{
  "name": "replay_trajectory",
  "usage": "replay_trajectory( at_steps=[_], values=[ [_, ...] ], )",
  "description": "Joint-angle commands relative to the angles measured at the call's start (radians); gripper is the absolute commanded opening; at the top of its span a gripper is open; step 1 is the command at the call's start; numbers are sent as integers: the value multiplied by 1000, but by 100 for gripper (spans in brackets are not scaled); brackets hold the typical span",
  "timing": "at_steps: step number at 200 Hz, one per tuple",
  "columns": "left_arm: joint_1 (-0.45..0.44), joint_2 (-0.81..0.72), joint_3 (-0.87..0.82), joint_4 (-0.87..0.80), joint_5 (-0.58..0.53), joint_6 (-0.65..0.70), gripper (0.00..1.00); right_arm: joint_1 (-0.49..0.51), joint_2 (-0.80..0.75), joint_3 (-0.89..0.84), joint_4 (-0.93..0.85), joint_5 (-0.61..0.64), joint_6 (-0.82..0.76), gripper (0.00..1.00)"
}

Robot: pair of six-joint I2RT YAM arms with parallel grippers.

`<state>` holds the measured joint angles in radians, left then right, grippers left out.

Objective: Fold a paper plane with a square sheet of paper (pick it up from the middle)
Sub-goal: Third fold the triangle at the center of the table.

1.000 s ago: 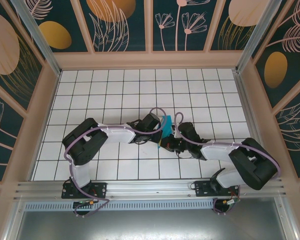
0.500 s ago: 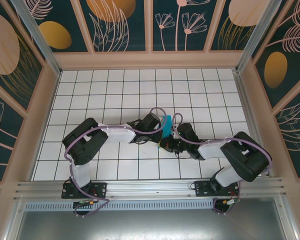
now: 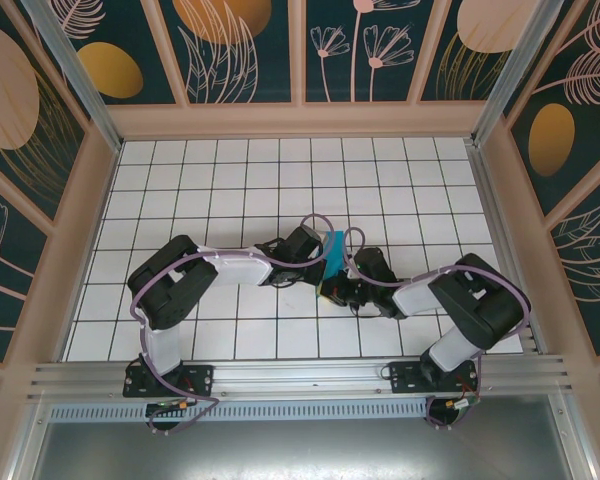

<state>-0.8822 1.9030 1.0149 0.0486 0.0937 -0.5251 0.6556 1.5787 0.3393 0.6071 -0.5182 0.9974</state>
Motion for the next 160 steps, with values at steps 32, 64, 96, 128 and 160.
replay_trajectory(
  at_steps=[32,64,96,128,160],
  values=[
    [4,42,6,-61,0,11,4,-18,-28,8,-73,20,-28,0],
    [4,42,11,-67,-4,16,4,-73,-135,-9,-99,2,-47,0],
    [4,42,16,-70,-3,17,4,-136,-130,0,-90,-36,-68,0],
    [4,42,19,-74,-1,16,4,-139,-87,28,-68,-59,-68,0],
    [3,42,22,-80,-3,19,4,-137,-49,49,-57,-72,-70,0]
  ],
)
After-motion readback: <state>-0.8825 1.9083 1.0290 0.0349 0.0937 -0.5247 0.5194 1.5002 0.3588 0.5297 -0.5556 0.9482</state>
